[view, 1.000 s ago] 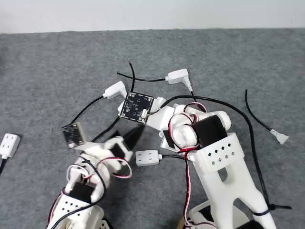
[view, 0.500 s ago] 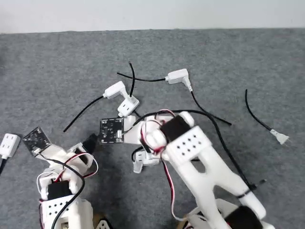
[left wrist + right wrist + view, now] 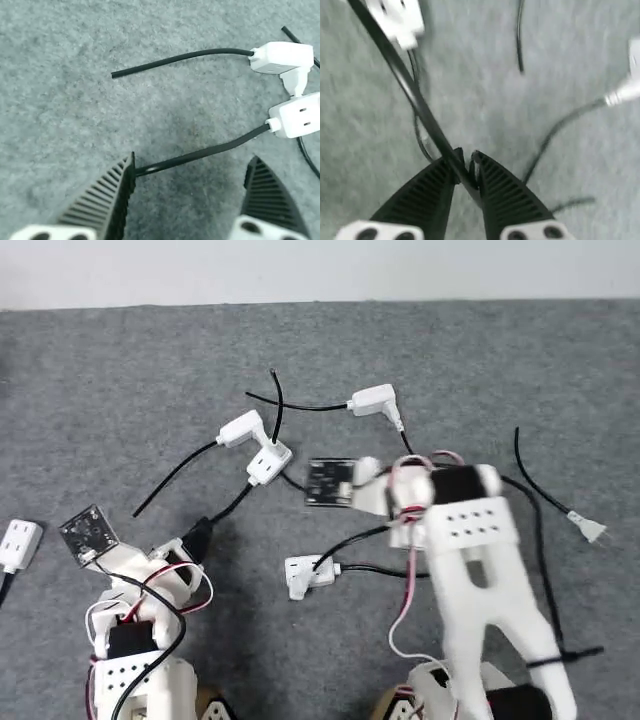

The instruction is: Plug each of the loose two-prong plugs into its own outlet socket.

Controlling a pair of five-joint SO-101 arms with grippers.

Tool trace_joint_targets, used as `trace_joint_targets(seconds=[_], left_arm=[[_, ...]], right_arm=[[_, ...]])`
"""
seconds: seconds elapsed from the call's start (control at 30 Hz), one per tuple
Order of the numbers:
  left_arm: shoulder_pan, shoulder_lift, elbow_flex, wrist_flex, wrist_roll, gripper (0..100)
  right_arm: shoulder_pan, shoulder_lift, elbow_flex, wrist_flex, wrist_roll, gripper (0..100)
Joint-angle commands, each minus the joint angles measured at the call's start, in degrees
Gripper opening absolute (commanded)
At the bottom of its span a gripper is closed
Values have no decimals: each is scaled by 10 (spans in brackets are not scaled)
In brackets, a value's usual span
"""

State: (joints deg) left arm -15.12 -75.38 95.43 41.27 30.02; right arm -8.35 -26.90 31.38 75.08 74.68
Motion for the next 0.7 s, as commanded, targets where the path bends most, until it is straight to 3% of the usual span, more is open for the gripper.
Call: trace_joint_targets(seconds=[0.0, 0.2, 0.4, 0.5, 0.67], left_arm=[[4, -5, -4, -16, -4, 333], [4, -5, -4, -16, -4, 333], [4, -5, -4, -16, -4, 333], [4, -5, -4, -16, -4, 333], [4, -5, -4, -16, -4, 333]], right_arm=[[76, -48, 6, -7, 49, 9], [191, -78, 56, -7, 137, 9], [256, -107, 92, -7, 153, 26], [313, -127, 94, -22, 162, 100], [391, -138, 97, -9, 238, 250]])
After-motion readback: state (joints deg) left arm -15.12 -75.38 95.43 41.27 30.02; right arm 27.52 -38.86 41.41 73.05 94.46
